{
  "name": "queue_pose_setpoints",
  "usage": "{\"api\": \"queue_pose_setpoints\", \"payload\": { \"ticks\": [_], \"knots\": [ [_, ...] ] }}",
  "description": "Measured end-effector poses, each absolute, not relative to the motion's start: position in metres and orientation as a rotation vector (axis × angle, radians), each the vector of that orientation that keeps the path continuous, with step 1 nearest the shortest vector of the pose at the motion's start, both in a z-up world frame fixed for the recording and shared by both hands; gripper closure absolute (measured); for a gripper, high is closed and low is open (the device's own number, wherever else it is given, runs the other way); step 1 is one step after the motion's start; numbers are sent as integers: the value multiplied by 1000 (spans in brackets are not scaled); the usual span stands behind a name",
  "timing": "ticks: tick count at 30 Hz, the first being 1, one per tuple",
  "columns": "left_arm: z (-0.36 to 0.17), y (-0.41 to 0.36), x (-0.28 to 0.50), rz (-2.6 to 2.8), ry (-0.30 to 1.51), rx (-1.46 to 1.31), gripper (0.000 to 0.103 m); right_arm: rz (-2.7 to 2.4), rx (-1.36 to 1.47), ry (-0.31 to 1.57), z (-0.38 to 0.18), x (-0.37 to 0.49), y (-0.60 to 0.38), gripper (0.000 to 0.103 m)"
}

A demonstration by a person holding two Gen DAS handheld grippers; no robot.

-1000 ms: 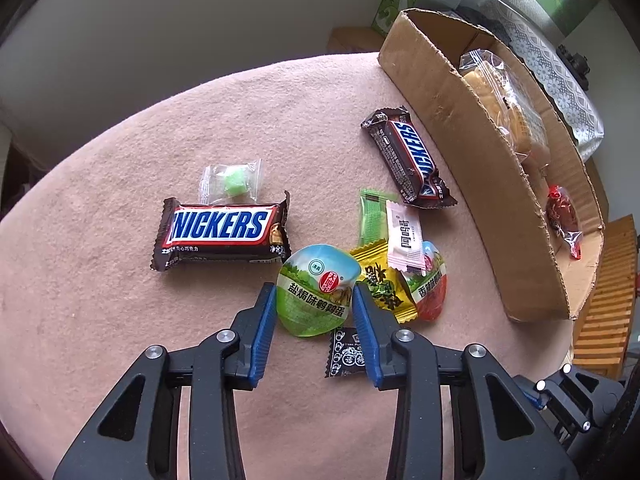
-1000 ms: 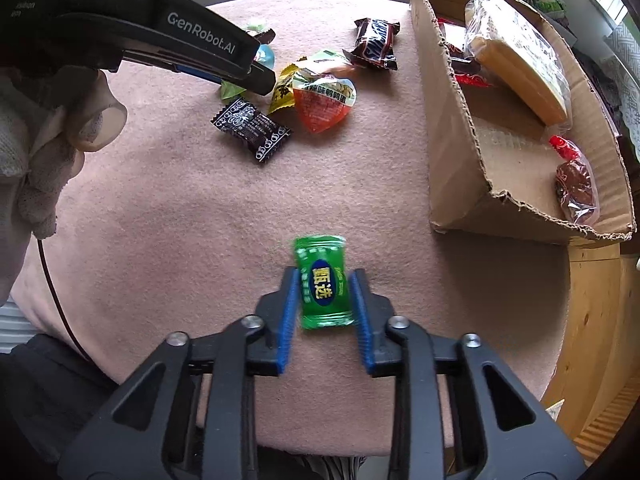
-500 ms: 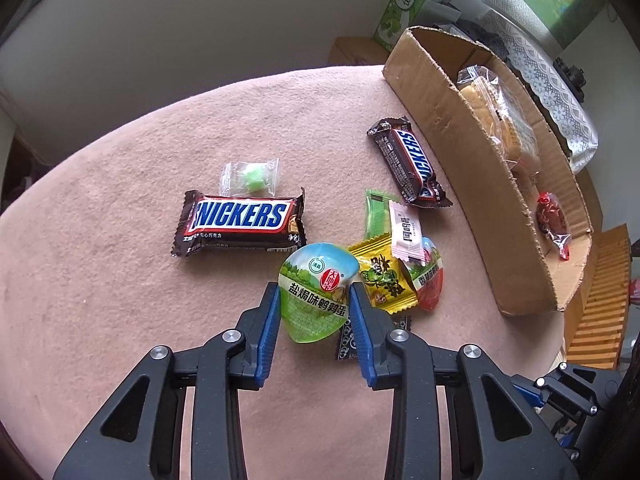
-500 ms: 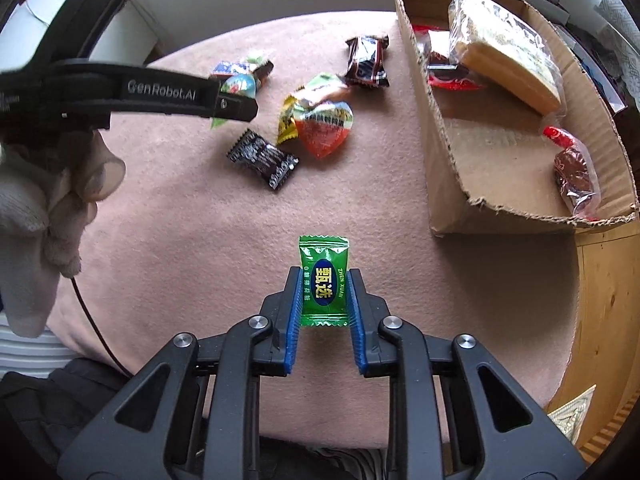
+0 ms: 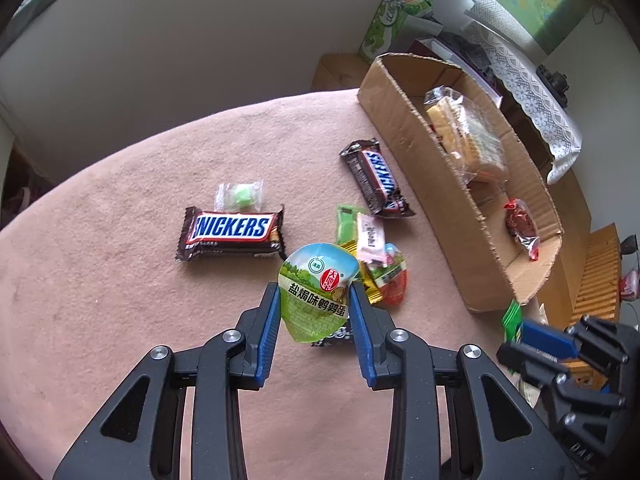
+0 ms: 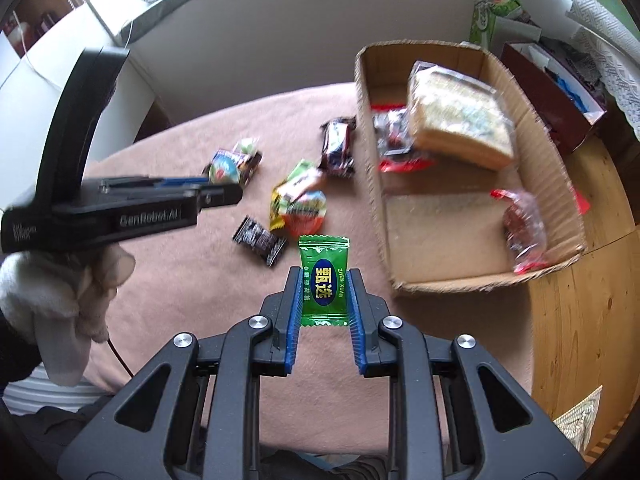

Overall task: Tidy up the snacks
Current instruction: 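Carry the green candy and jelly cup into the box and release both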

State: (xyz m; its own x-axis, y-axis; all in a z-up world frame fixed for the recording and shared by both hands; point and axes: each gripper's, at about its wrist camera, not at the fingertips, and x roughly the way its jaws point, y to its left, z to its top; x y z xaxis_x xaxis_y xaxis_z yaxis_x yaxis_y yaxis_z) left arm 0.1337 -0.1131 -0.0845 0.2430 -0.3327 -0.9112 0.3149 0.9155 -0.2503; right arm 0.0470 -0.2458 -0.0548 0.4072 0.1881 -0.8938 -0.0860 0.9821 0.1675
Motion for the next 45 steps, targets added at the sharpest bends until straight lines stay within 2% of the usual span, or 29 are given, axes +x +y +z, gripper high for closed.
{"api": "queue_pose_setpoints", "payload": {
  "ticks": [14, 29, 45],
  "knots": [
    [-54, -184, 146, -579, 1203, -26, 71, 14, 152, 1076, -28, 71, -318, 81],
    [-58, -253, 152, -666, 1211, 31, 71, -58, 145, 1098, -44, 87, -353, 81],
    [-66, -281, 154, -697, 1239, 56, 70, -77, 152, 1113, -50, 98, -367, 80]
  ]
}}
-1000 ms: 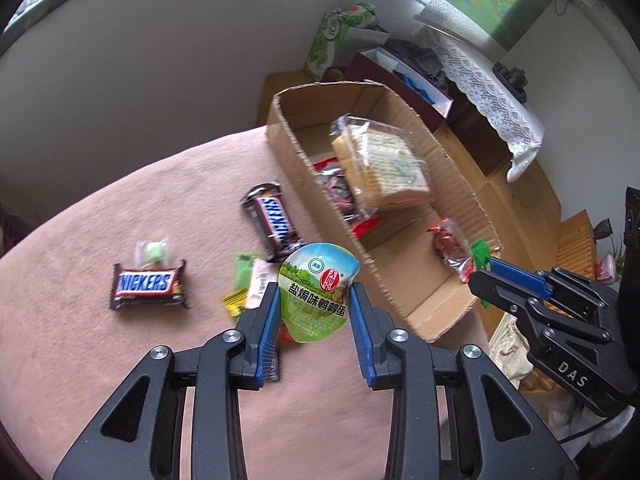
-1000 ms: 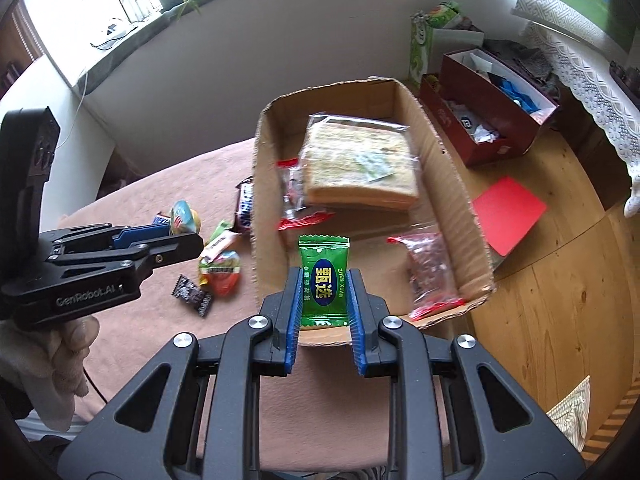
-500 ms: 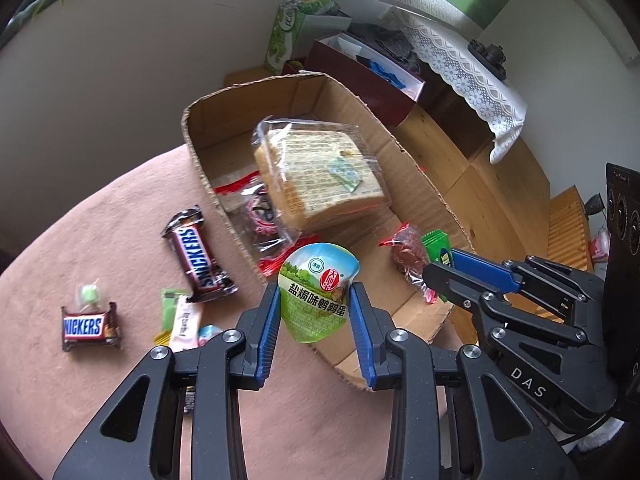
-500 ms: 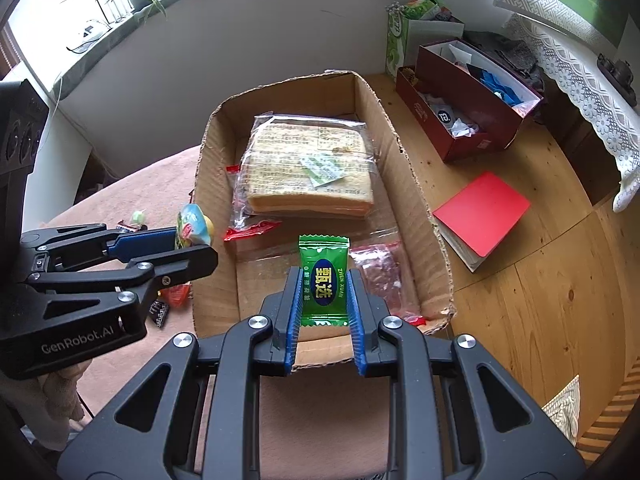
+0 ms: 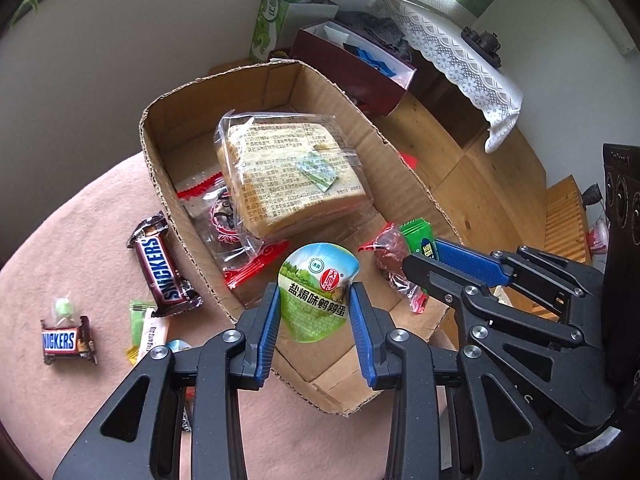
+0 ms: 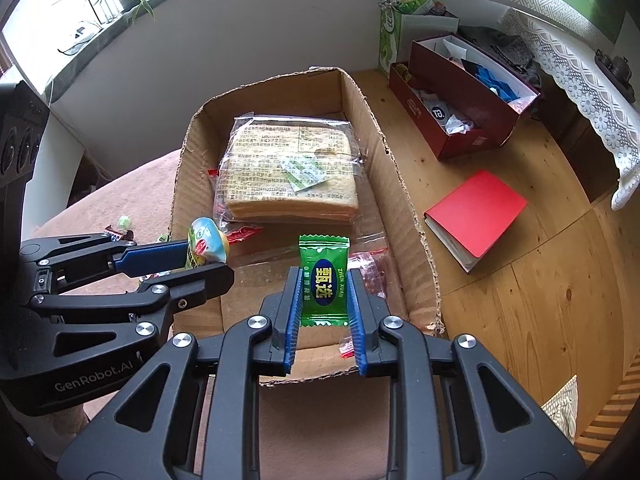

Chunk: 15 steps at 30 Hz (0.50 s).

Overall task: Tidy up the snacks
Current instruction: 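Carry the green candy and jelly cup into the box and release both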

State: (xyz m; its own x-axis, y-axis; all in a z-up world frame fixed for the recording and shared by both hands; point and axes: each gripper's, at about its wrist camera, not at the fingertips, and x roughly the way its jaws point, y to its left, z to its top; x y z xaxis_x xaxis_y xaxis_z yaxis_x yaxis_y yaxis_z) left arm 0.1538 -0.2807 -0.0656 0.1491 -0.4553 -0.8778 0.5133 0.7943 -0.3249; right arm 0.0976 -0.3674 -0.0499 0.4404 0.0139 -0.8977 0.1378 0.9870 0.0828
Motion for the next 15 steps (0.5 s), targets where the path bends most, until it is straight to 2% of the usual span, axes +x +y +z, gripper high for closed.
{"api": "queue_pose_setpoints", "payload": {
  "ticks": [7, 9, 11, 15],
  "knots": [
    [-67, -280, 155, -708, 1251, 51, 65, -92, 140, 1115, -50, 99, -368, 79],
    [-67, -279, 156, -710, 1252, 51, 65, -99, 140, 1114, -50, 99, -368, 73],
    [-66, -277, 156, -707, 1251, 51, 65, -107, 142, 1107, -48, 99, -368, 62],
    [-65, -270, 156, -698, 1248, 44, 65, -102, 146, 1106, -47, 99, -367, 62]
  ]
}}
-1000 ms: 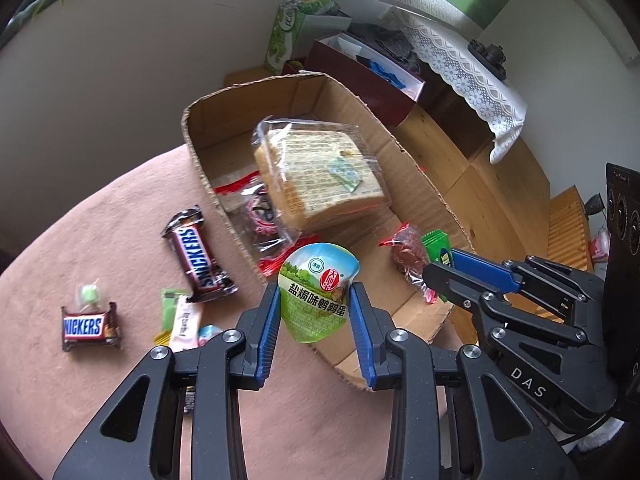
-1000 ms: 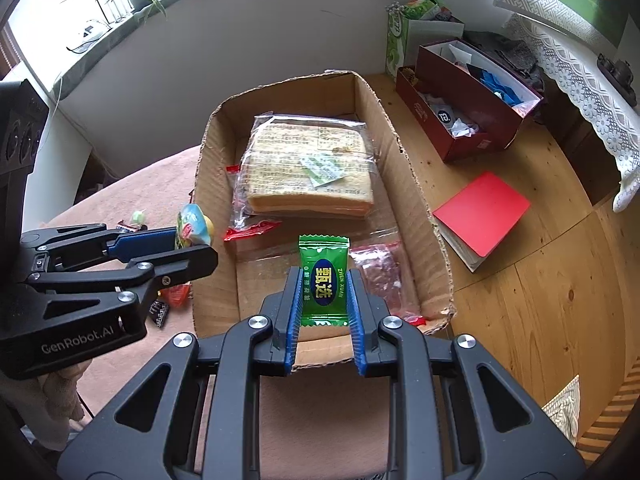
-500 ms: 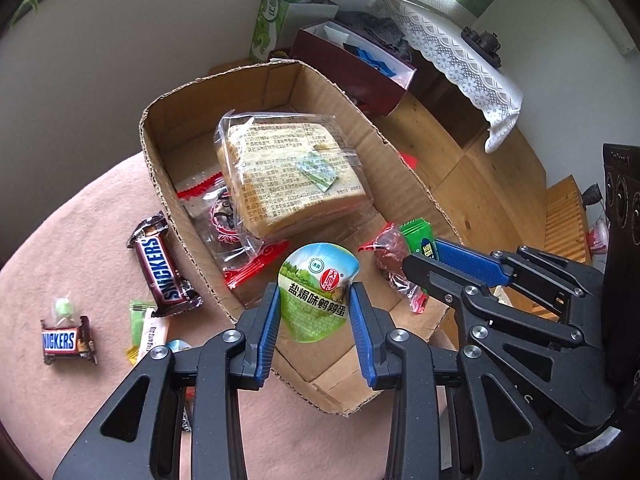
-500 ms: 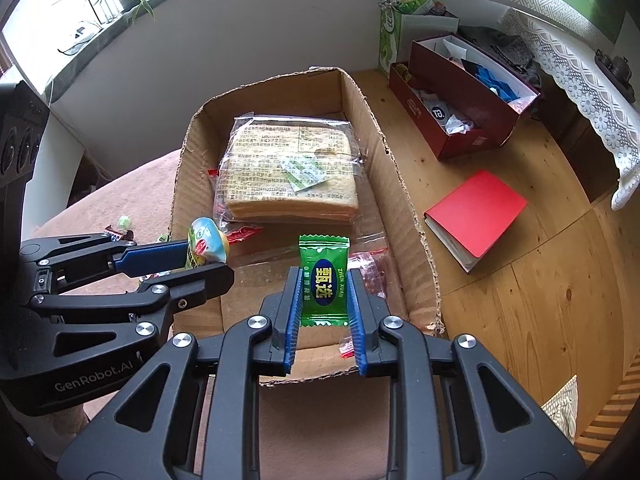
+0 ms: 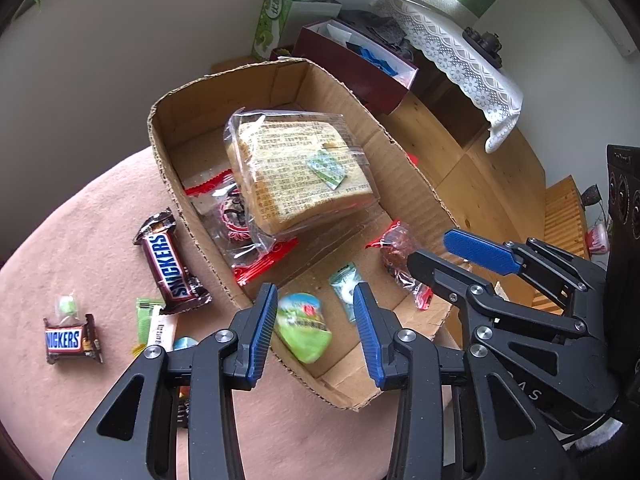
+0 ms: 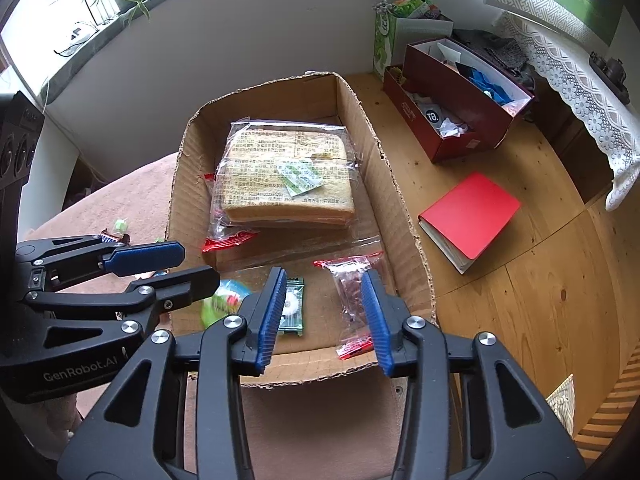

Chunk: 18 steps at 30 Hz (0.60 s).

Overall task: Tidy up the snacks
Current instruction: 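Carry the green candy and jelly cup into the box and release both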

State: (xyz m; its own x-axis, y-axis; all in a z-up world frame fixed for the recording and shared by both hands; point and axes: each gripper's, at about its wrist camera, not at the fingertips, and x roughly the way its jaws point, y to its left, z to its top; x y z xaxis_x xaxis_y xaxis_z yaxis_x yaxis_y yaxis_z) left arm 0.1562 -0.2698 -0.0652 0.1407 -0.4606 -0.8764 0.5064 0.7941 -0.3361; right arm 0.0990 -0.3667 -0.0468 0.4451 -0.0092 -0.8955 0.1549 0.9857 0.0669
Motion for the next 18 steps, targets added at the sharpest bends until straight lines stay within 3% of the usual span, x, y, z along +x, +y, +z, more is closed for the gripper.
{"api": "queue_pose_setpoints", "payload": {
  "ticks": [18],
  "knots": [
    [-61, -174, 177, -552, 1244, -74, 65, -11, 165, 1075, -26, 95, -317, 62]
  ]
}}
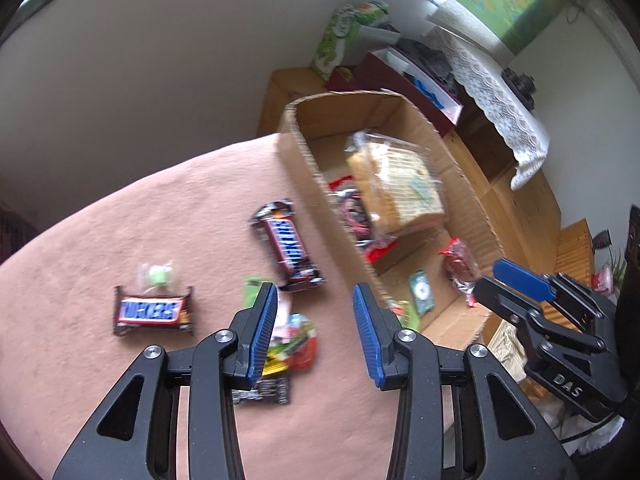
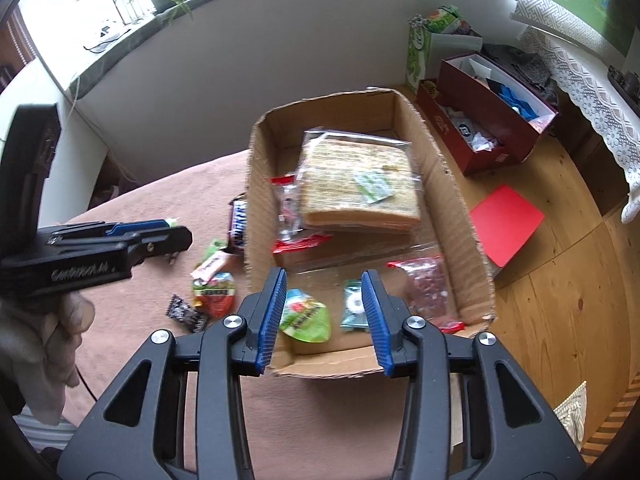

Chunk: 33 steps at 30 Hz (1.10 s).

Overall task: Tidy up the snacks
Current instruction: 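Carry the green candy and jelly cup into the box and release both, then grasp the Snickers bar with the left tool while the right tool reaches the black candy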

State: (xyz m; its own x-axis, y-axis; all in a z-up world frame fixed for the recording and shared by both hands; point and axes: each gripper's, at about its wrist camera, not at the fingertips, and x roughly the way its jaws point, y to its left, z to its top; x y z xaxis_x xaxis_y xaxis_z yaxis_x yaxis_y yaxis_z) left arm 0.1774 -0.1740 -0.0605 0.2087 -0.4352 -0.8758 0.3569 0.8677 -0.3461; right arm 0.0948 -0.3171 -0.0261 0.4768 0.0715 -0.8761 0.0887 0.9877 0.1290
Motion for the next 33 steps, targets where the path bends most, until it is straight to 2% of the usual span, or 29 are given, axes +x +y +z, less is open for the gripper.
{"api": "queue_pose_setpoints", "payload": {
  "ticks": [16, 33],
  "knots": [
    [-92, -89, 217, -391, 1313, -187, 65, 293, 80, 1176, -50, 103, -209, 62],
    [-125, -74, 230, -435, 1418, -226, 65, 327, 79, 1264, -93, 120, -192, 62]
  ]
}}
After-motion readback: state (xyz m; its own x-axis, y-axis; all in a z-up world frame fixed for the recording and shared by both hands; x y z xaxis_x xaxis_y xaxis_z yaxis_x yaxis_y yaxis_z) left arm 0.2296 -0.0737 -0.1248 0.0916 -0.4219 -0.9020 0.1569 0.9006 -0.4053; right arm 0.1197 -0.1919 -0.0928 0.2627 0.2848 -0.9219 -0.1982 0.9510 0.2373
